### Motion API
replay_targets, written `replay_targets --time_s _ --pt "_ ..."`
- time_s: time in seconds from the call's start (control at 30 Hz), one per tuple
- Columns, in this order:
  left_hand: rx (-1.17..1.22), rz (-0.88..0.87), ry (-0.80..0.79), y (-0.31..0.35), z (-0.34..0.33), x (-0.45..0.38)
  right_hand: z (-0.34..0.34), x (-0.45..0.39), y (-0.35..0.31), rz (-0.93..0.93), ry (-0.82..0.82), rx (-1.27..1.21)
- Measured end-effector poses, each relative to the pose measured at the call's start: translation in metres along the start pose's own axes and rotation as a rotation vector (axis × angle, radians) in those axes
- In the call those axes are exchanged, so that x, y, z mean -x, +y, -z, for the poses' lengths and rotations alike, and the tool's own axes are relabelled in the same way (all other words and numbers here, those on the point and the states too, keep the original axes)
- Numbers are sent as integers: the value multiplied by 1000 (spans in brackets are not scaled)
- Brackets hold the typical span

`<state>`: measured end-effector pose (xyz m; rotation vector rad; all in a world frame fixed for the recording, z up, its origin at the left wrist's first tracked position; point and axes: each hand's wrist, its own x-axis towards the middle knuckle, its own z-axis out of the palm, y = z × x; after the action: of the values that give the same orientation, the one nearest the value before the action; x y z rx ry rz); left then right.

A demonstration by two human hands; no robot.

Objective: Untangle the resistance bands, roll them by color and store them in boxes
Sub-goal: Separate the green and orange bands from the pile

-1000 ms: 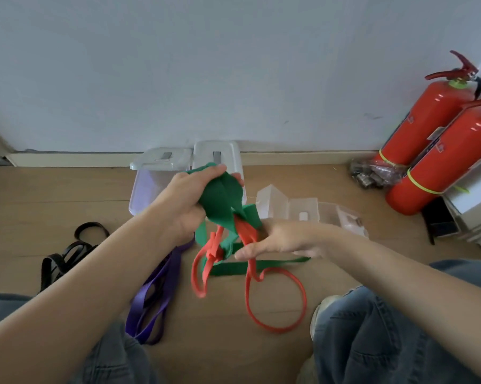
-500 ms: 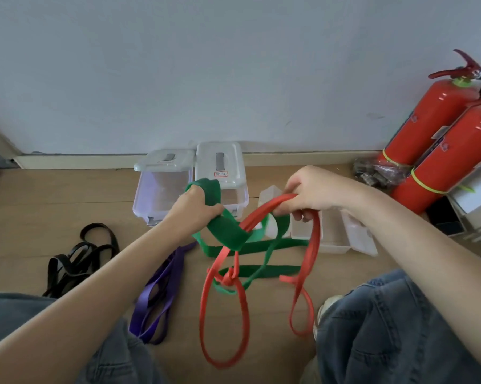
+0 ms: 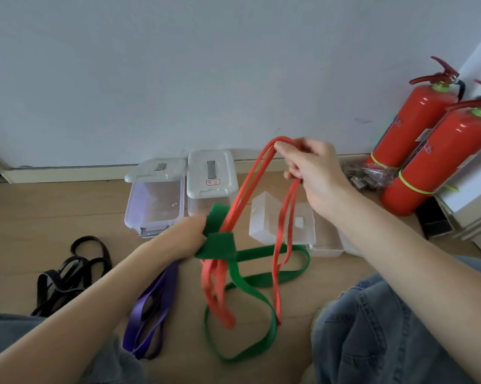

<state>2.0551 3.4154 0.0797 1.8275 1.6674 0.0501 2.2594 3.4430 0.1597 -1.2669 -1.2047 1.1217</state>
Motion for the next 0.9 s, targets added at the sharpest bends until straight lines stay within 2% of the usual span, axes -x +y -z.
replay_targets --time_s 0.1,0.17,0.2,0.27,0.33,0.37,0.4,0.47,0.53,0.6,0.63,0.7,0.77,0.8,0.83,0.9 --pt "-246 142 -179 -2 -2 4 -6 3 6 40 47 57" --pt "-297 144 -125 -9 2 5 -2 -1 3 56 -6 56" --pt "-162 141 -56 -14 5 2 1 -3 1 33 -111 31" --pt "327 45 10 -14 9 0 0 -3 1 -70 -377 -5" --pt "788 -184 -72 1 12 4 -11 2 7 -97 -514 72" --pt "894 -276 -122 6 11 4 -17 5 9 -73 -523 97" --pt "905 -326 -146 10 7 4 -20 6 10 -42 -503 90" --pt "711 -332 -97 11 1 5 -19 4 5 8 -456 7" --pt "411 -272 -99 5 -4 6 -13 2 1 51 -432 -80" --pt "329 -176 -69 1 -5 6 -10 3 -1 88 -444 -116" --pt "287 -171 38 2 -4 5 -9 4 -1 96 -460 -141" --pt "211 -249 413 7 -3 4 -8 3 -5 86 -488 -220" --pt "292 -363 774 14 3 7 -6 0 -11 50 -493 -367" --pt "315 -432 847 18 6 8 -7 -1 -13 15 -492 -464" --pt "336 -488 827 22 7 9 -8 -1 -14 -27 -497 -544" --pt "460 -495 562 28 2 11 -15 3 -12 -113 -508 -633"
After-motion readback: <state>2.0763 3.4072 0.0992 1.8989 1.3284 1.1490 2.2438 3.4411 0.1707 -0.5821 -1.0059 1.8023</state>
